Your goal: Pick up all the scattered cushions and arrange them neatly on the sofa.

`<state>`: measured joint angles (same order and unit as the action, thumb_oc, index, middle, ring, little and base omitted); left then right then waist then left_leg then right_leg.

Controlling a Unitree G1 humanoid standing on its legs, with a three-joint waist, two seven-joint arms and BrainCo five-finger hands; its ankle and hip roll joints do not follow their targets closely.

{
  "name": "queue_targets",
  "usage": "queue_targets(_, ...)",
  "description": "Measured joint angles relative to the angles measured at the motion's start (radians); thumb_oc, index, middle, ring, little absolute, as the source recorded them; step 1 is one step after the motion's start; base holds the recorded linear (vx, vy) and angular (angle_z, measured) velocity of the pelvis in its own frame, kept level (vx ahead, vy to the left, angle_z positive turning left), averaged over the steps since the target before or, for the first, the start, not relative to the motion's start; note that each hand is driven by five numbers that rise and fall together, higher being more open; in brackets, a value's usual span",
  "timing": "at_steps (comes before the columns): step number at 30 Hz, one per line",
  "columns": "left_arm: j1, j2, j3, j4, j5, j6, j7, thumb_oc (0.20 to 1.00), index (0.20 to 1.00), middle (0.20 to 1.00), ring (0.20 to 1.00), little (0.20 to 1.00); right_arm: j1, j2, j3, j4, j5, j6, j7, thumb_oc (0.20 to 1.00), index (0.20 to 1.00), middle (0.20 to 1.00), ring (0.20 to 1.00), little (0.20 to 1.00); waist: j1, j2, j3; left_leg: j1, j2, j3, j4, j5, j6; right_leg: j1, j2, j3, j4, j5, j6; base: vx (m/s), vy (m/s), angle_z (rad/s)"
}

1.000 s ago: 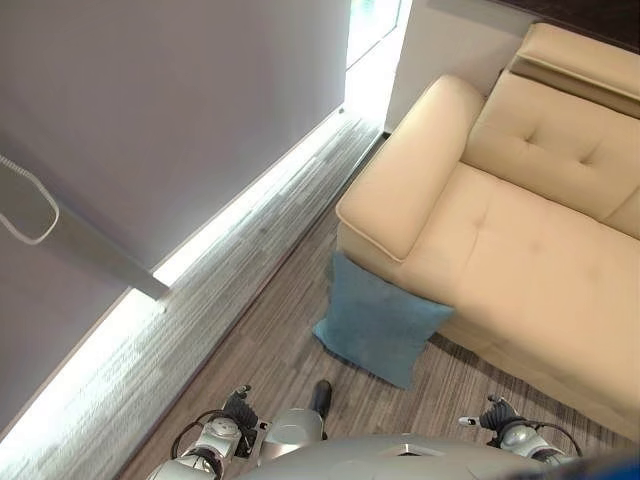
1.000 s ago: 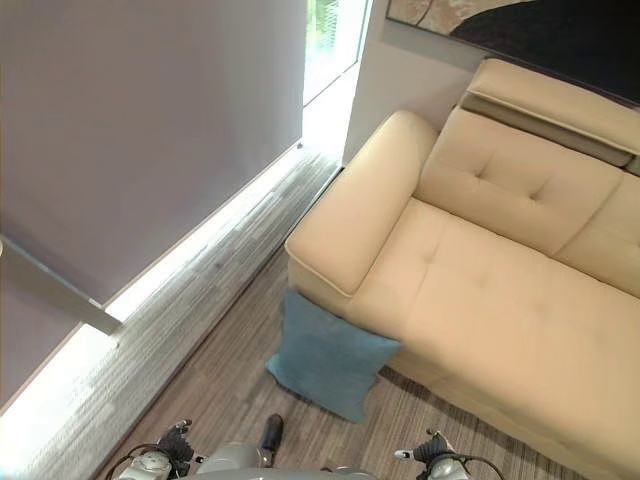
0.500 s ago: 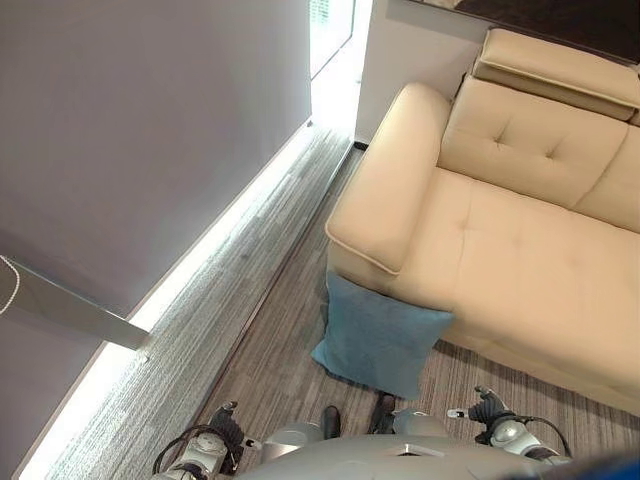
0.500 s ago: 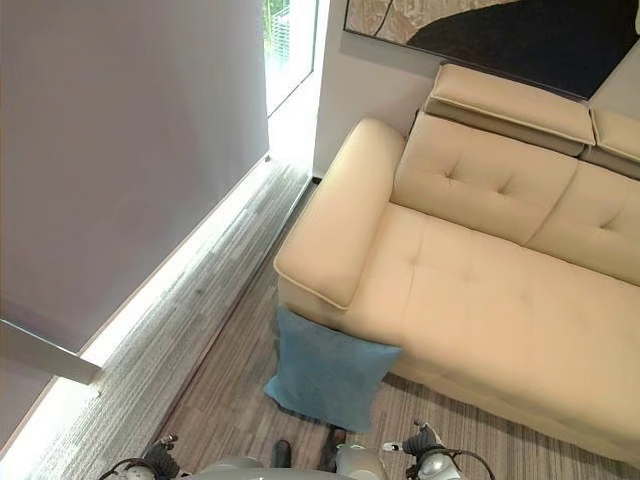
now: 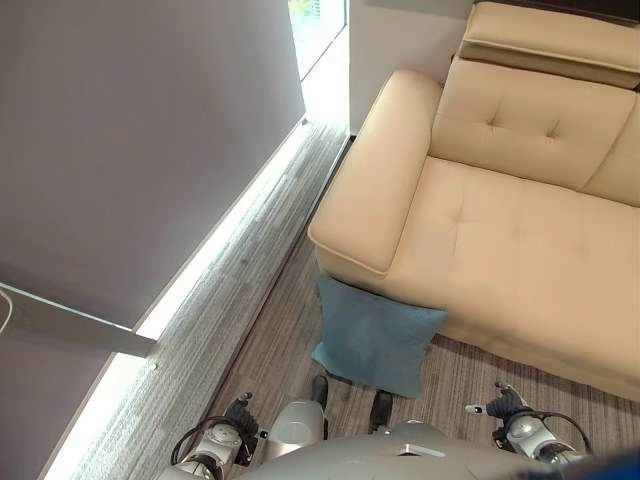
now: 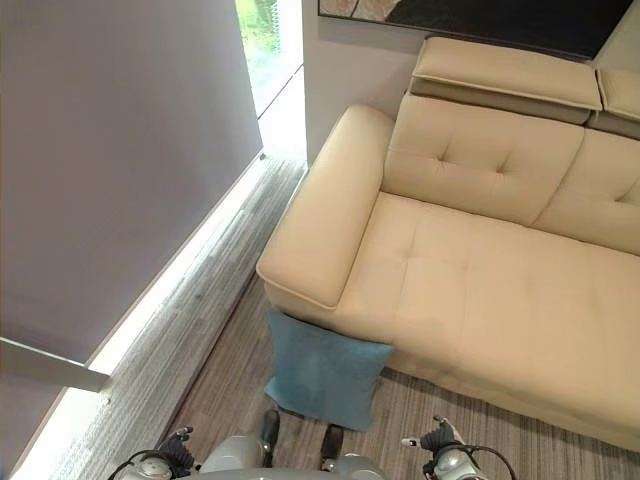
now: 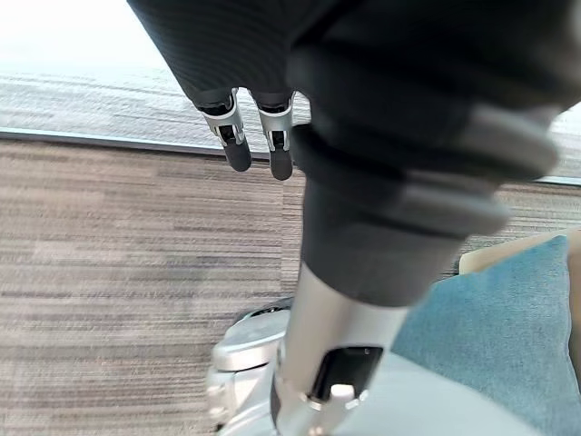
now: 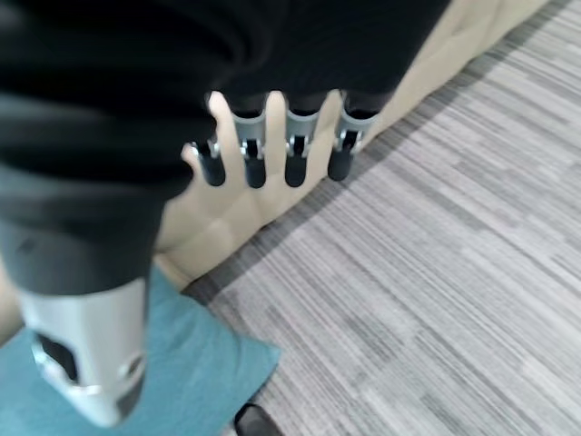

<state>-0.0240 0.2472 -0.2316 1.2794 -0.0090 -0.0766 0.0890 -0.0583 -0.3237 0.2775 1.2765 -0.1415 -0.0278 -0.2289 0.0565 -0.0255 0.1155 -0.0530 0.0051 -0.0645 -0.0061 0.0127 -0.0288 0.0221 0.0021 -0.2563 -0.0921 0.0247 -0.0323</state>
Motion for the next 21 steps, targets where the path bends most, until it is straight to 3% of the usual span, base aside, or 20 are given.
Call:
queue_targets(1,-0.004,-0.004,-0.001,-0.001,0.000,0.000,0.001,1.000,1.000,1.000,1.000,1.000,0.016,0.003,-0.006,-0.001,0.000,-0.001,0.001,1.000,1.000,1.000,1.000,1.000,-0.008,0.008,-0.007,0.039,0.004,0.003,-0.039,0.032,0.009,0.011,0.000,0.001,0.001,0.002,0.019,0.08,0.205,-0.14)
queue_targets(8,-0.022,0.039,0.000,-0.001,0.000,-0.001,0.000,1.000,1.000,1.000,1.000,1.000,0.004,0.032,-0.021,-0.002,0.000,-0.001,0.002,1.000,1.000,1.000,1.000,1.000,0.017,-0.031,-0.011,0.078,-0.047,0.031,-0.085,0.029,0.024,0.018,-0.055,0.026,0.006,-0.007,0.065,0.03,0.085,-0.08)
queue_targets(14,-0.062,0.056,0.020,-0.025,-0.027,-0.005,0.005,1.000,1.000,1.000,1.000,1.000,-0.058,0.038,-0.062,-0.005,0.025,-0.002,-0.007,1.000,1.000,1.000,1.000,1.000,0.034,-0.035,0.024,0.008,-0.045,0.057,-0.060,0.028,0.034,-0.080,-0.058,0.048,0.052,-0.017,0.080,-0.13,-0.006,-0.13)
queue_targets(16,-0.144,0.055,0.016,-0.101,-0.103,-0.025,0.033,1.000,1.000,1.000,1.000,1.000,-0.114,0.027,-0.094,-0.024,0.082,-0.004,-0.029,1.000,1.000,1.000,1.000,1.000,0.027,-0.029,0.087,-0.151,-0.045,0.060,0.024,0.029,0.036,-0.237,-0.065,0.050,0.128,-0.015,0.078,-0.27,-0.035,-0.01)
queue_targets(19,-0.322,0.055,0.004,-0.149,-0.186,-0.052,0.075,1.000,1.000,1.000,1.000,1.000,-0.288,0.014,-0.096,-0.056,0.125,-0.012,-0.060,1.000,1.000,1.000,1.000,1.000,0.012,-0.013,0.241,-0.328,-0.043,0.068,0.096,0.052,0.041,-0.431,-0.076,0.057,0.245,-0.012,0.073,-0.26,-0.014,-0.06)
queue_targets(21,-0.427,0.073,-0.029,-0.245,-0.259,-0.091,0.115,1.000,1.000,1.000,1.000,1.000,-0.389,0.000,-0.075,-0.136,0.161,-0.032,-0.097,1.000,1.000,1.000,1.000,1.000,0.015,-0.023,0.305,-0.487,-0.043,0.093,0.150,0.052,0.030,-0.622,-0.090,0.075,0.346,-0.029,0.068,-0.15,0.030,-0.23)
